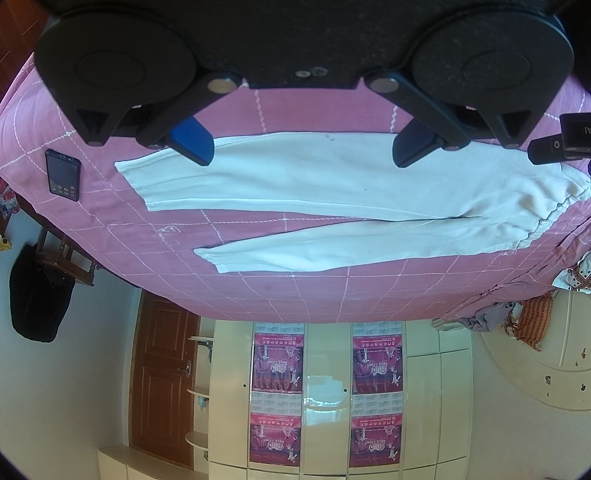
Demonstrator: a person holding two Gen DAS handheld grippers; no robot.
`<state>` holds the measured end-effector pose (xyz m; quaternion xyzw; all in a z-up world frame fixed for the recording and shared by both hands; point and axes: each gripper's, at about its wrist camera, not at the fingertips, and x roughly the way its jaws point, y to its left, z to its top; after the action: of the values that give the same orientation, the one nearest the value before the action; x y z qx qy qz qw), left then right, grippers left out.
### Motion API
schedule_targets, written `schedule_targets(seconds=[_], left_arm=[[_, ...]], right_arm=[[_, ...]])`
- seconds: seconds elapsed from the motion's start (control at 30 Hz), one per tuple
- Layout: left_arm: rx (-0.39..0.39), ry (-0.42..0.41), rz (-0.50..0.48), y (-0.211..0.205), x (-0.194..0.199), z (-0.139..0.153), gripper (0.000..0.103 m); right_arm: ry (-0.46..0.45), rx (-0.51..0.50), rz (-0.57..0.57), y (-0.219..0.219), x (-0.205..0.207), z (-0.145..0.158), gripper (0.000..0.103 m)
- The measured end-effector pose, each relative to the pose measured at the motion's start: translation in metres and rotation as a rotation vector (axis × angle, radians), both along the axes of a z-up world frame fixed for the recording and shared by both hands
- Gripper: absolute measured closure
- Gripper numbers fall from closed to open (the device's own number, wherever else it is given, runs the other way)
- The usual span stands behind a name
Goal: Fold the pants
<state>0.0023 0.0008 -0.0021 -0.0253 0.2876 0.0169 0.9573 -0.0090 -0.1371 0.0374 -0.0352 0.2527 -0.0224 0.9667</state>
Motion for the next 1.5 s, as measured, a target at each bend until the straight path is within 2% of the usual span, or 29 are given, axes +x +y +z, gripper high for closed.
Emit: schedule_targets(seconds=[1.03, 1.2, 1.33, 1.4, 1.5], left_arm=[[0.007, 0.008, 0.007, -0.001, 0.001, -0.002, 0.0], [0.002, 0.014, 0.013, 0.002, 0.003, -0.003, 0.0], [0.008, 0.066, 0.031, 0.015, 0.022, -0.01, 0.0], [-0.023, 0.065, 0.072, 0.032, 0.038, -0.012, 0.0], [0.017, 0.047, 0.126, 0.056, 0.071, -0.01, 0.0]], right_arm=[[0.005, -0.003, 0.008, 0.002, 0.001, 0.0, 0.0], [0.012, 0.01, 0.036, 0.001, 0.001, 0.001, 0.0], [0.022, 0.017, 0.084, 0.0, 0.011, 0.001, 0.0], [0.023, 0.018, 0.1, 0.0, 0.027, 0.001, 0.0], [0.03, 0.051, 0.162, 0.002, 0.063, 0.006, 0.0]])
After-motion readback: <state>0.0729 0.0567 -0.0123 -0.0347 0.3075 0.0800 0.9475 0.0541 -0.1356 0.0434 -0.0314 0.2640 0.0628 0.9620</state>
